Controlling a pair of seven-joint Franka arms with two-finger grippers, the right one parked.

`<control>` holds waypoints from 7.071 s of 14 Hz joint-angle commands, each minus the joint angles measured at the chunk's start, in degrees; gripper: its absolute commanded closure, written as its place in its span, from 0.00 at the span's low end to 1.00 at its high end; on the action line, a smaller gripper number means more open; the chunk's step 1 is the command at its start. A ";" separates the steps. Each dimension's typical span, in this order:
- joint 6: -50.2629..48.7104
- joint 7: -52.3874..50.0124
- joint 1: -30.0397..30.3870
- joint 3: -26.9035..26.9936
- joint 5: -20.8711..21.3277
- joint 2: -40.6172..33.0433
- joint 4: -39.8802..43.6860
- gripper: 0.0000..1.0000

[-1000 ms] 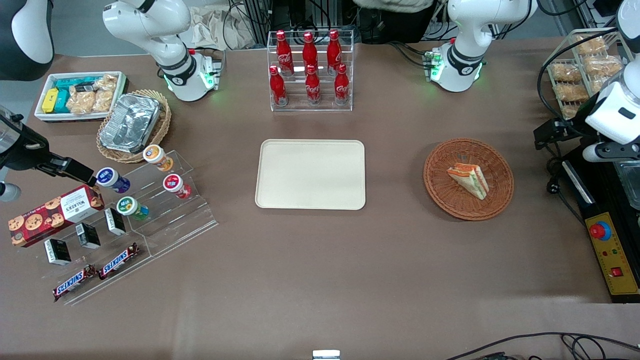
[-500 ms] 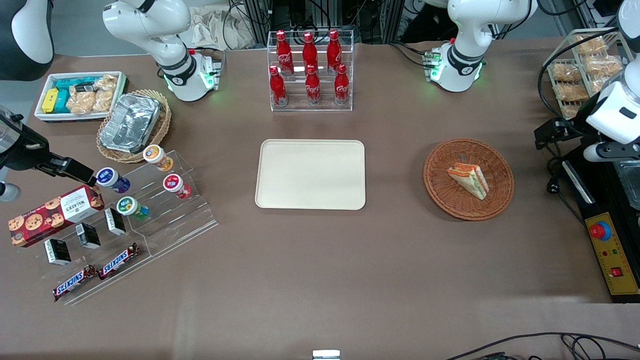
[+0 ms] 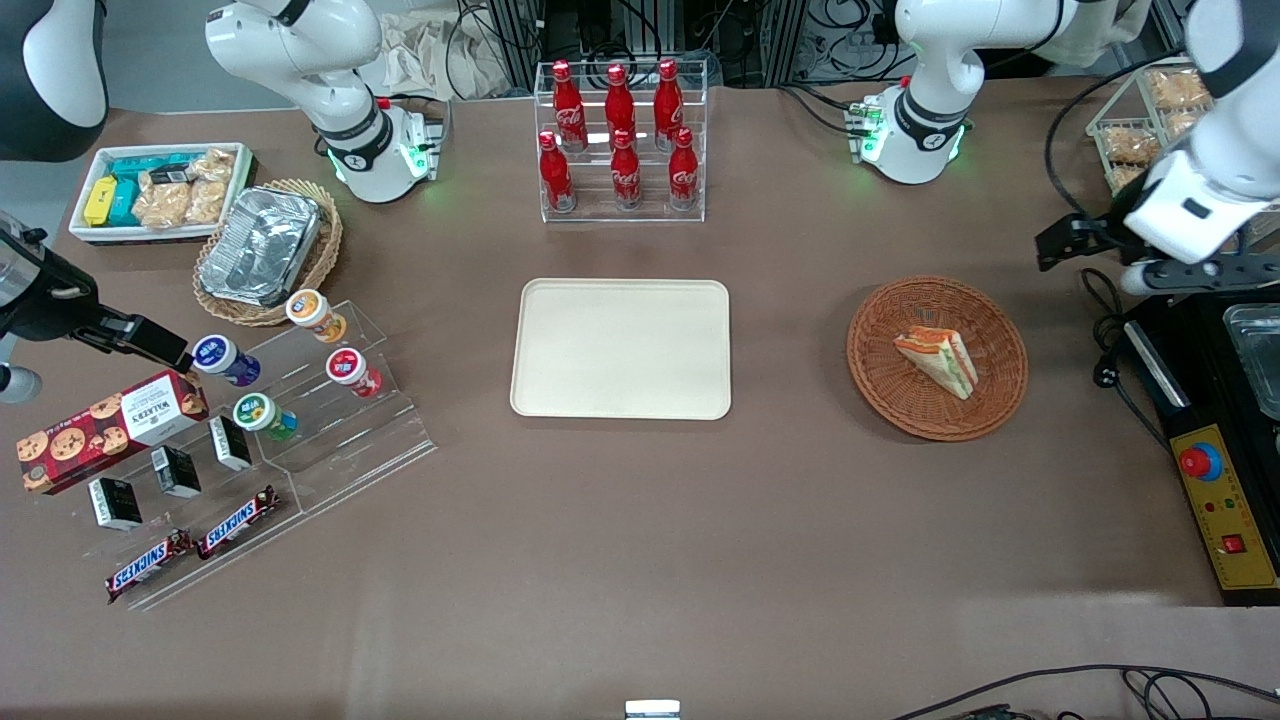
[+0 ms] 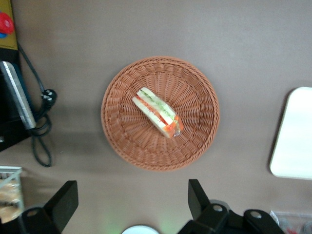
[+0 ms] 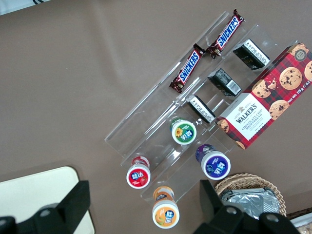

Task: Place sandwich from basket to tray
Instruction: 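Move the left gripper over the wrapped sandwich in the wicker basket, then lower the open left gripper and close it on the sandwich, then lift the sandwich up out of the basket with the left gripper, then carry the sandwich with the left gripper over to the cream tray, then lower the sandwich onto the tray and open the left gripper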

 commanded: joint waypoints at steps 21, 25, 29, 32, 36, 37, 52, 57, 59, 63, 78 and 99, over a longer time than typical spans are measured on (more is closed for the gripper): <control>43.63 -47.08 -2.57 -4.05 0.52 11.09 -27.39 0.00; 46.18 -48.31 -2.57 -3.96 3.42 13.10 -27.57 0.00; 49.96 -49.28 -2.57 -3.79 4.83 15.12 -27.83 0.00; 50.76 -49.37 -2.40 -3.52 7.28 16.01 -27.83 0.01; 49.98 -54.11 -2.48 -3.61 7.64 13.92 -27.66 0.67; 48.14 -54.12 -2.40 -3.61 7.64 13.12 -27.40 0.81; -15.57 -30.76 -1.78 -3.87 2.54 10.56 21.62 1.00; -18.76 -16.61 -2.48 -5.01 -0.09 9.95 24.02 1.00; -19.11 -16.15 -2.48 -8.16 -0.09 9.42 23.67 1.00; -18.85 -21.75 -2.57 -16.07 -1.58 11.52 23.23 1.00; 2.14 -27.14 -5.82 -28.21 -5.29 22.59 18.05 1.00; 32.39 -34.58 -15.83 -29.55 15.70 41.40 7.49 0.99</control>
